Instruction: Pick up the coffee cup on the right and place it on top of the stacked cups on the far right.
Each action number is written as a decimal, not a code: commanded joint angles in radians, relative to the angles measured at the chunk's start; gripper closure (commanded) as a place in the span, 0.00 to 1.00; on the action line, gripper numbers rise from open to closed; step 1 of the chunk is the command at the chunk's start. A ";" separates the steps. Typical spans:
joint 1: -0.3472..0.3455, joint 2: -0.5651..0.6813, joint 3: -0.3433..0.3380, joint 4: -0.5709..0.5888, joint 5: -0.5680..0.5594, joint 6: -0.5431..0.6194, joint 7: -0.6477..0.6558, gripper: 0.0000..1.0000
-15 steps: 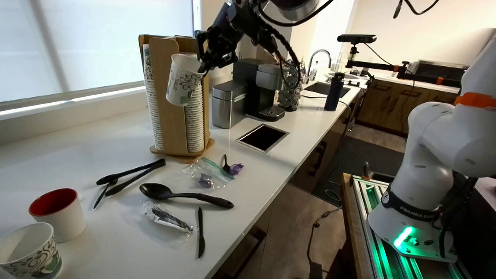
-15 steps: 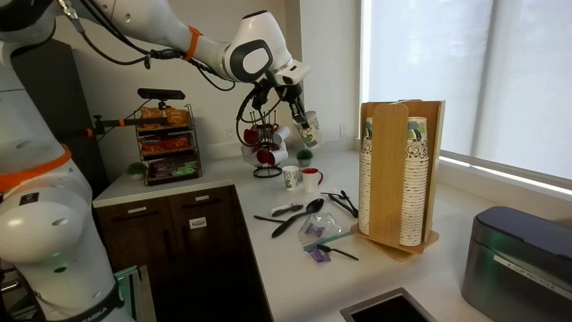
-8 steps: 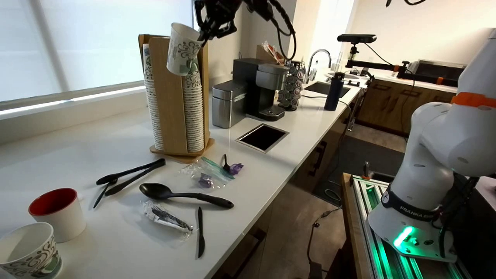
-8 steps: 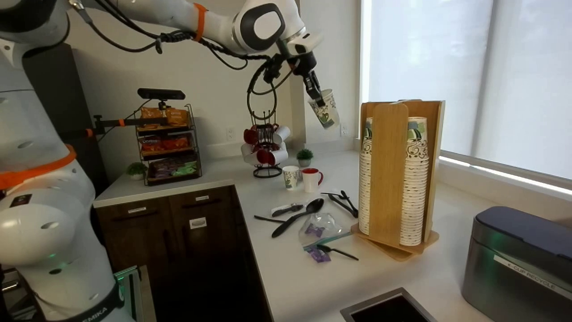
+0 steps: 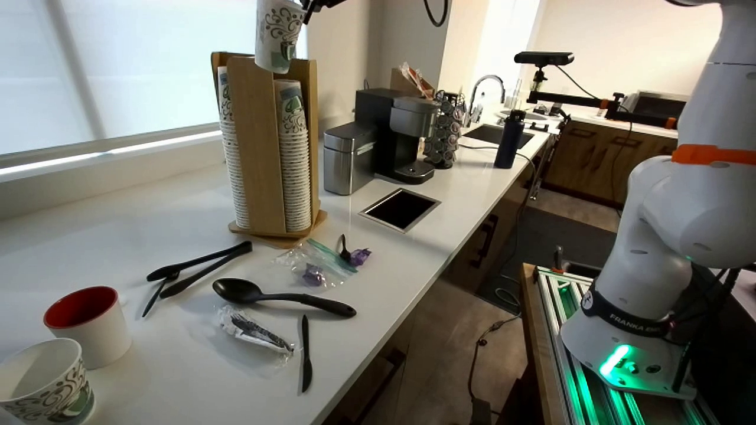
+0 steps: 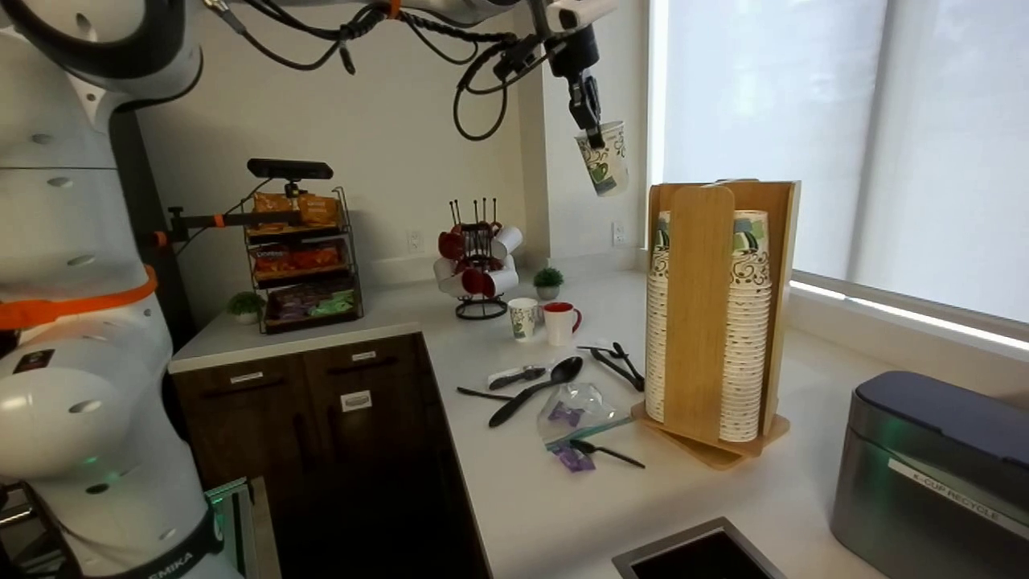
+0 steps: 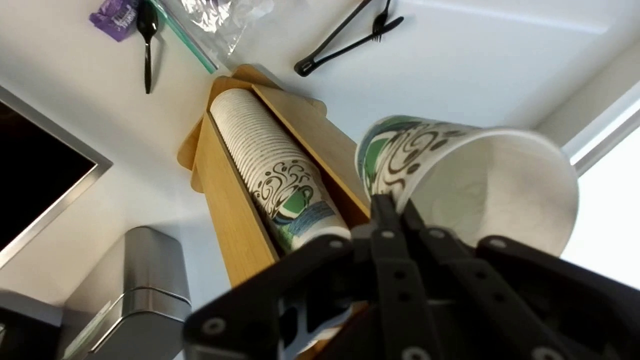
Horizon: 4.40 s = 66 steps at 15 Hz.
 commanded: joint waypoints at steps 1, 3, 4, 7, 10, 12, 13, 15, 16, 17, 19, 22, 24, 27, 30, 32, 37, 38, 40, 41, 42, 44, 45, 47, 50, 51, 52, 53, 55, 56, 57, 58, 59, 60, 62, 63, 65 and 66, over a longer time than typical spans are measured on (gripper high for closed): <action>-0.005 0.034 -0.011 0.051 0.017 -0.019 0.031 0.96; -0.010 0.088 -0.023 0.130 0.036 -0.040 0.062 0.96; -0.011 0.104 -0.023 0.149 0.037 -0.045 0.069 0.96; -0.015 0.138 -0.029 0.231 0.044 -0.035 0.116 0.99; -0.014 0.177 -0.048 0.400 0.015 -0.178 0.123 0.99; -0.010 0.208 -0.062 0.491 -0.049 -0.278 0.124 0.99; -0.011 0.239 -0.068 0.544 -0.072 -0.332 0.130 0.99; -0.012 0.305 -0.084 0.631 -0.118 -0.398 0.168 0.99; -0.022 0.351 -0.090 0.694 -0.116 -0.434 0.206 0.99; -0.034 0.385 -0.092 0.733 -0.081 -0.465 0.229 0.99; -0.024 0.308 -0.088 0.614 -0.095 -0.406 0.193 0.96; -0.044 0.369 -0.082 0.681 -0.055 -0.423 0.232 0.99; -0.046 0.373 -0.082 0.687 -0.045 -0.435 0.238 0.99; -0.046 0.386 -0.089 0.698 -0.047 -0.427 0.271 0.99; -0.053 0.415 -0.089 0.727 -0.043 -0.438 0.306 0.99; -0.058 0.433 -0.084 0.740 -0.035 -0.429 0.311 0.99; -0.060 0.473 -0.080 0.767 -0.009 -0.419 0.322 0.99; -0.059 0.480 -0.082 0.772 -0.010 -0.412 0.328 0.99; -0.061 0.493 -0.083 0.787 -0.008 -0.405 0.336 0.99; -0.062 0.498 -0.083 0.792 -0.008 -0.405 0.340 0.99; -0.062 0.502 -0.083 0.797 -0.009 -0.406 0.344 0.99; -0.061 0.511 -0.085 0.808 -0.014 -0.412 0.356 0.99; -0.058 0.514 -0.089 0.812 -0.023 -0.416 0.363 0.99; -0.055 0.521 -0.096 0.820 -0.034 -0.422 0.383 0.99; -0.051 0.529 -0.105 0.828 -0.049 -0.430 0.401 0.99; -0.050 0.531 -0.108 0.829 -0.054 -0.438 0.405 0.99; -0.049 0.533 -0.110 0.829 -0.059 -0.444 0.409 0.99; -0.048 0.534 -0.111 0.829 -0.064 -0.449 0.411 0.99; -0.047 0.536 -0.112 0.829 -0.068 -0.462 0.412 0.99; -0.047 0.537 -0.112 0.830 -0.068 -0.465 0.412 0.99; -0.047 0.537 -0.112 0.830 -0.068 -0.467 0.413 0.99; -0.048 0.536 -0.110 0.830 -0.065 -0.471 0.413 0.99; -0.048 0.535 -0.110 0.831 -0.063 -0.474 0.413 0.99; -0.049 0.533 -0.108 0.832 -0.059 -0.481 0.412 0.99; -0.048 0.529 -0.106 0.835 -0.058 -0.506 0.409 0.99; -0.048 0.529 -0.105 0.840 -0.056 -0.522 0.407 0.99; -0.048 0.532 -0.106 0.850 -0.059 -0.538 0.410 0.99; -0.048 0.533 -0.107 0.854 -0.059 -0.537 0.410 0.99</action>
